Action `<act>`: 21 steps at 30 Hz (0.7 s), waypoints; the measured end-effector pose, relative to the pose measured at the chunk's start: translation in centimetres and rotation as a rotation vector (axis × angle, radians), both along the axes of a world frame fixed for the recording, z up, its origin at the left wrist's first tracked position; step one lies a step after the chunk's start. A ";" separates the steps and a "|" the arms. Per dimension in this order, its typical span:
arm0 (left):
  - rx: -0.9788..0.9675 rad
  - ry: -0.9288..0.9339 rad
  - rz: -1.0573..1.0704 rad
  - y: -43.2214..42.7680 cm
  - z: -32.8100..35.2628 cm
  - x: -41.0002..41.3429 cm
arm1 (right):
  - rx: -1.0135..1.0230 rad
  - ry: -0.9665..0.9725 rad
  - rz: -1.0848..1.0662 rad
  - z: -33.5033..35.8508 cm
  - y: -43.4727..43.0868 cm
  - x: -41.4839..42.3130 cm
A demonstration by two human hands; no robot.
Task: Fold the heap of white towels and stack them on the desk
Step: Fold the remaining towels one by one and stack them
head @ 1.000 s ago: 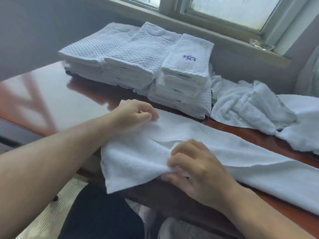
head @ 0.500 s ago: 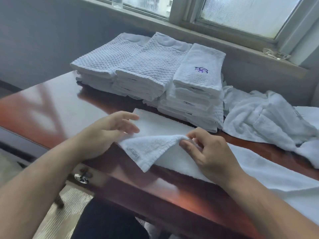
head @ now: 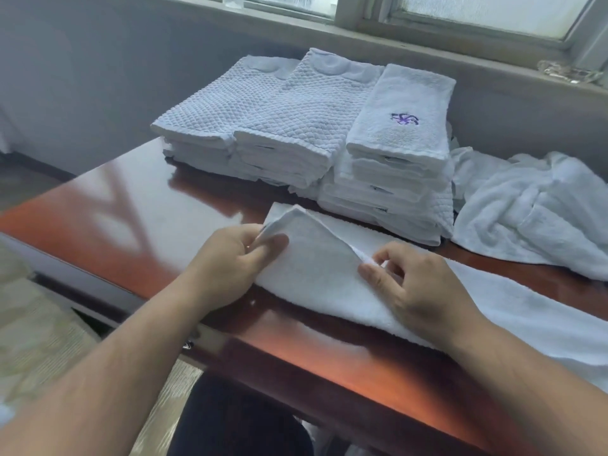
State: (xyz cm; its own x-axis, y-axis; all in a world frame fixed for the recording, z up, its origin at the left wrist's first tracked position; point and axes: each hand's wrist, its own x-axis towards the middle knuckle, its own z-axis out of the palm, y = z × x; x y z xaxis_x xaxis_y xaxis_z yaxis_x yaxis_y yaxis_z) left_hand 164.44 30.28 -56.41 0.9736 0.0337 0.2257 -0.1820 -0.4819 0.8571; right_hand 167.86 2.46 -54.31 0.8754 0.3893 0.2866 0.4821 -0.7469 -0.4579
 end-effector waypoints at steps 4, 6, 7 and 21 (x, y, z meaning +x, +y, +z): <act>-0.136 0.022 0.079 -0.1 0.6 0.9 | -0.068 -0.016 0.040 0.8 -1.3 -0.6; -0.085 0.025 0.157 -0.2 0.9 1.5 | -0.045 -0.016 -0.004 1.5 -1.5 -0.4; -0.026 0.036 0.205 -0.1 1.0 2.0 | -0.034 -0.013 -0.038 2.0 -1.5 0.1; 0.572 0.208 0.483 0.2 0.4 6.8 | -0.218 0.129 -0.213 0.1 -1.0 7.7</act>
